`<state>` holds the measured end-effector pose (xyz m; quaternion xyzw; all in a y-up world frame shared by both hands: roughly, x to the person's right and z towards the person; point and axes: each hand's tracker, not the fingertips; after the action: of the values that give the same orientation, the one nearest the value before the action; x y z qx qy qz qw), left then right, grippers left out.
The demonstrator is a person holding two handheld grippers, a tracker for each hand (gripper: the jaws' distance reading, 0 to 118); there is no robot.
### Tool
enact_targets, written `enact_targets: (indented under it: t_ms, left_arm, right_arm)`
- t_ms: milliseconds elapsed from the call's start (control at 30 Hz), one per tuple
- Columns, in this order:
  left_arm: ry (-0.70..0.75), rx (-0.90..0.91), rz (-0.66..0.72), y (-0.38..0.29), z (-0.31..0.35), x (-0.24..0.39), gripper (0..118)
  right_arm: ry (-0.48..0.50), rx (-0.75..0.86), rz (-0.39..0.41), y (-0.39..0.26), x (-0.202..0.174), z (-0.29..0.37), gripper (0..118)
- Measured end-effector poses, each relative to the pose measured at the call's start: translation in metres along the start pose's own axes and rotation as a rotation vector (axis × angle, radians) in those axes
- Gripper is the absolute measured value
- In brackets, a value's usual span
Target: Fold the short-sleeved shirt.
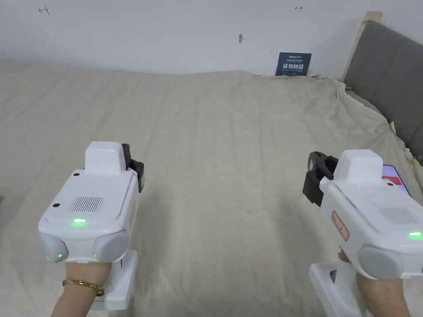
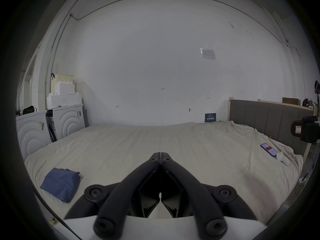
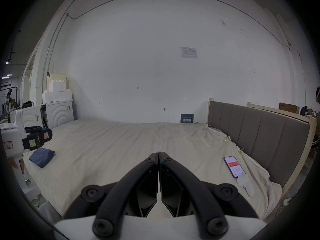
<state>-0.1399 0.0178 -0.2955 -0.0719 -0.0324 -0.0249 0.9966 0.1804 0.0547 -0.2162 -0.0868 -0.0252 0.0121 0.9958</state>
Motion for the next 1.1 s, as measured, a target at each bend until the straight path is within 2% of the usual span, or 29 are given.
enact_targets:
  t_ms: [433, 1100]
  left_arm:
    - [0.015, -0.074, 0.039, -0.024, 0.009, 0.001, 0]
    - [0.005, -0.085, 0.011, -0.029, 0.012, 0.007, 0]
  right_arm:
    - [0.018, -0.056, 0.006, -0.020, -0.009, 0.000, 0]
    - [-0.008, -0.062, 0.005, -0.025, -0.009, 0.002, 0]
